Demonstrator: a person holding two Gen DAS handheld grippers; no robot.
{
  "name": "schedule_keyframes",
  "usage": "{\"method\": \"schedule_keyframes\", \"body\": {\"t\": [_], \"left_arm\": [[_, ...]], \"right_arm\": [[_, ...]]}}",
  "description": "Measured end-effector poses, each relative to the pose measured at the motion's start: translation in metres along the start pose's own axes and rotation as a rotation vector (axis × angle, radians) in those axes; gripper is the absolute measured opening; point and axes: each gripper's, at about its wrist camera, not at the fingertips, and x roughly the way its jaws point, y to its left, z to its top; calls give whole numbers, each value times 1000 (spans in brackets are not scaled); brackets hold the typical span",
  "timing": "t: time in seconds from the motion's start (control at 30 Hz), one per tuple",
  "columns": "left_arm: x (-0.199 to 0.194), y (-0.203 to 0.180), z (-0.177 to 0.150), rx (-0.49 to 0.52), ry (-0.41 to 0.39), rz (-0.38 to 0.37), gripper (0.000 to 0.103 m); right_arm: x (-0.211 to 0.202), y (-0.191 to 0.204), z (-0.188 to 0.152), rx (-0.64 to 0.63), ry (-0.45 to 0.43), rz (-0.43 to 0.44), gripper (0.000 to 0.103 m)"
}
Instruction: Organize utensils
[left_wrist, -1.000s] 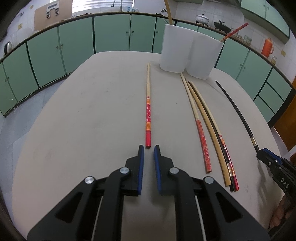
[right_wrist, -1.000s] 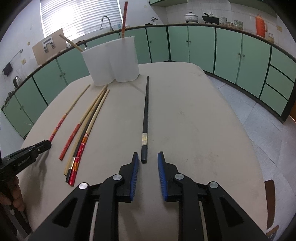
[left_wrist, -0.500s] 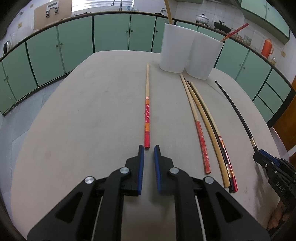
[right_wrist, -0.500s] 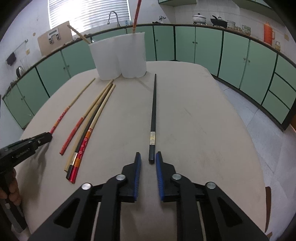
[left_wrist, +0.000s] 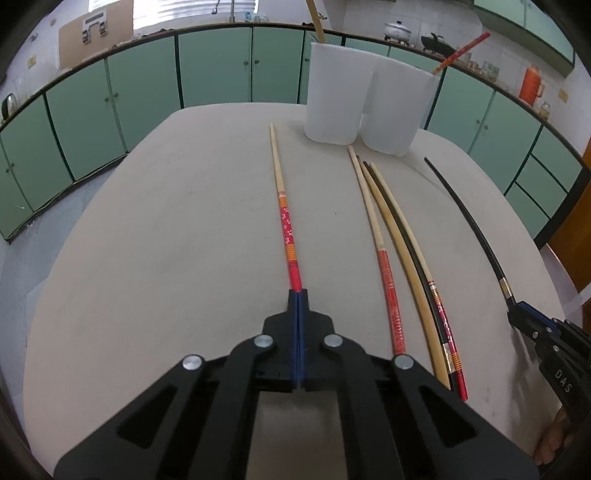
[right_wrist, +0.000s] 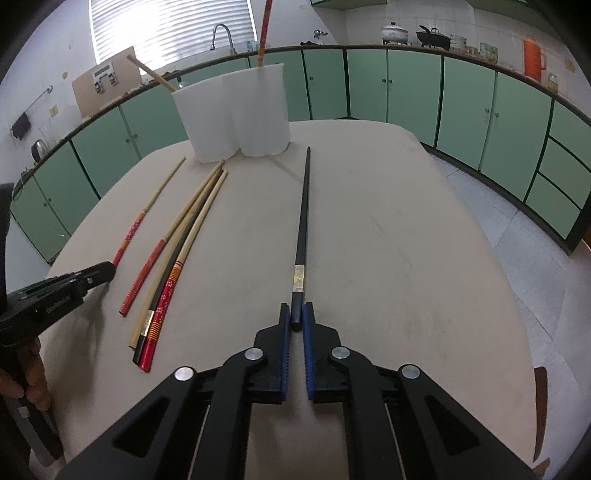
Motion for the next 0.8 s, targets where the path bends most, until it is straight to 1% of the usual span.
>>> {"method": "schedule_keyframes", "body": {"t": [0.03,0.13,0.2,0.27,0.3,0.37,0.47,0.5,0.53,0.6,0.7,0.8], "left_arm": [[-5,0,0,5,-16,6,0],[-27,-5,1,60,-76,29,0],[-49,-7,5,92,-131,31,0],[-67,-10,11,105,-174,28,0],[-80,-10,16,110,-209,24,0],[-93,-10,22,118,-244,16,0],[-84,-8,29,83,-213,-2,0],[-76,-8,27,73,-190,0,0],[-61,-7,25,56,-146,-8,0],[-35,-7,16,28,-82,-11,4],[-12,-7,6,30,-41,-5,4],[-3,-9,2,33,-18,-16,4]], "right_arm": [[-3,-1,0,-3,-13,2,7],[-17,3,3,-58,-58,-38,7],[-30,3,10,-67,-92,-37,7],[-40,2,17,-70,-119,-33,7],[-47,3,22,-77,-136,-35,7],[-57,3,30,-88,-158,-44,7],[-59,4,34,-98,-158,-57,7],[-56,5,32,-101,-149,-58,7],[-52,5,29,-103,-137,-59,7],[-41,6,22,-102,-100,-59,7],[-24,3,9,-85,-44,-52,7],[-13,4,4,-77,-13,-42,7]]}}
